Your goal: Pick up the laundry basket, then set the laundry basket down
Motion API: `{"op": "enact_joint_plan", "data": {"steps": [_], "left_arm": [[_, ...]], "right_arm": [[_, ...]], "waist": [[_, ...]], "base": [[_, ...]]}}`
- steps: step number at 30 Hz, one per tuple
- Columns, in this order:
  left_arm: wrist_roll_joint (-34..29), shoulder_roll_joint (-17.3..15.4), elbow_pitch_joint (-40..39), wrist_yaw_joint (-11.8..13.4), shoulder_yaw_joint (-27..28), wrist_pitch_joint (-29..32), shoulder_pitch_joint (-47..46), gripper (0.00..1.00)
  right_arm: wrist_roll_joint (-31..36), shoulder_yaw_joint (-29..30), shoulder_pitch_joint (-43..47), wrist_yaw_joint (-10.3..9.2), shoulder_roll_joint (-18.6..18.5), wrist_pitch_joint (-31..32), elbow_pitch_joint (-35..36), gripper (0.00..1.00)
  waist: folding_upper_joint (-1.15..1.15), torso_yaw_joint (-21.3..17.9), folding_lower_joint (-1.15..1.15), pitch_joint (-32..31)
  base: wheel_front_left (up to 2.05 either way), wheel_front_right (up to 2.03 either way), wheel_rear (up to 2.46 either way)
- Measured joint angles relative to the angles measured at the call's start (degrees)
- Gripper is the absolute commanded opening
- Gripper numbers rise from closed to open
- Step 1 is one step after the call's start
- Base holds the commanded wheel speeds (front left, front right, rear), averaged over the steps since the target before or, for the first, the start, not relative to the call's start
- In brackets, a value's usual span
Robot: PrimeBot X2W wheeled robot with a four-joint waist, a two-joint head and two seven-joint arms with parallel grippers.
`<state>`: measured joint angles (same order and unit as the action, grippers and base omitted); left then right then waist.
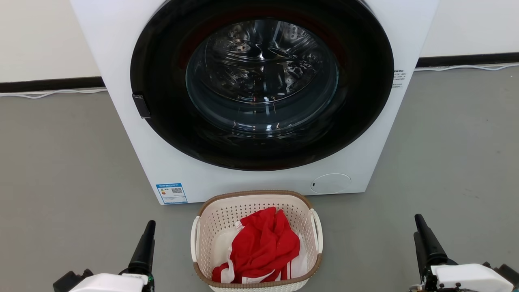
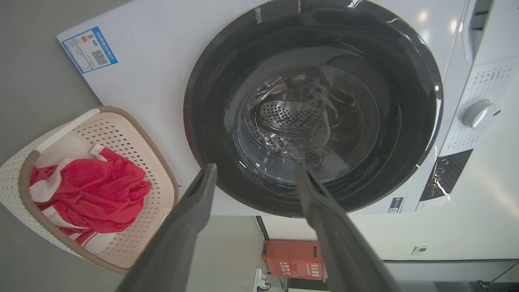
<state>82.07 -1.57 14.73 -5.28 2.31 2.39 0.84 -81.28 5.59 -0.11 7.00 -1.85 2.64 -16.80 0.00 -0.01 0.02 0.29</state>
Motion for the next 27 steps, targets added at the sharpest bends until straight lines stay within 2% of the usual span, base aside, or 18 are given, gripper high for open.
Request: {"op": "enact_joint_plan", "data": {"steps": [9, 16, 27], "left_arm": [[-9.21, -0.1, -1.92, 1.1, -1.74, -1.43, 0.0, 1.0], [-18.4, -0.27, -3.58, 3.18, -3.43, -2.56, 0.0, 1.0], [-27.73, -1.24, -4.94, 6.82, -6.55, -4.35, 0.0, 1.0]], "right_arm": [[9.0, -0.63, 0.01, 0.0, 0.0, -1.23, 1.49, 1.0], [15.94, -1.7, 0.02, 0.0, -0.01, -2.74, 2.85, 1.0], [23.94, -2.37, 0.03, 0.0, -0.04, -4.5, 3.7, 1.0]], "waist": [[0.0, 0.01, 0.0, 0.02], [0.0, 0.03, -0.01, 0.01], [0.0, 0.09, -0.01, -0.04]], "base": [[0.0, 0.0, 0.0], [0.0, 0.0, 0.0], [0.0, 0.0, 0.0]]}}
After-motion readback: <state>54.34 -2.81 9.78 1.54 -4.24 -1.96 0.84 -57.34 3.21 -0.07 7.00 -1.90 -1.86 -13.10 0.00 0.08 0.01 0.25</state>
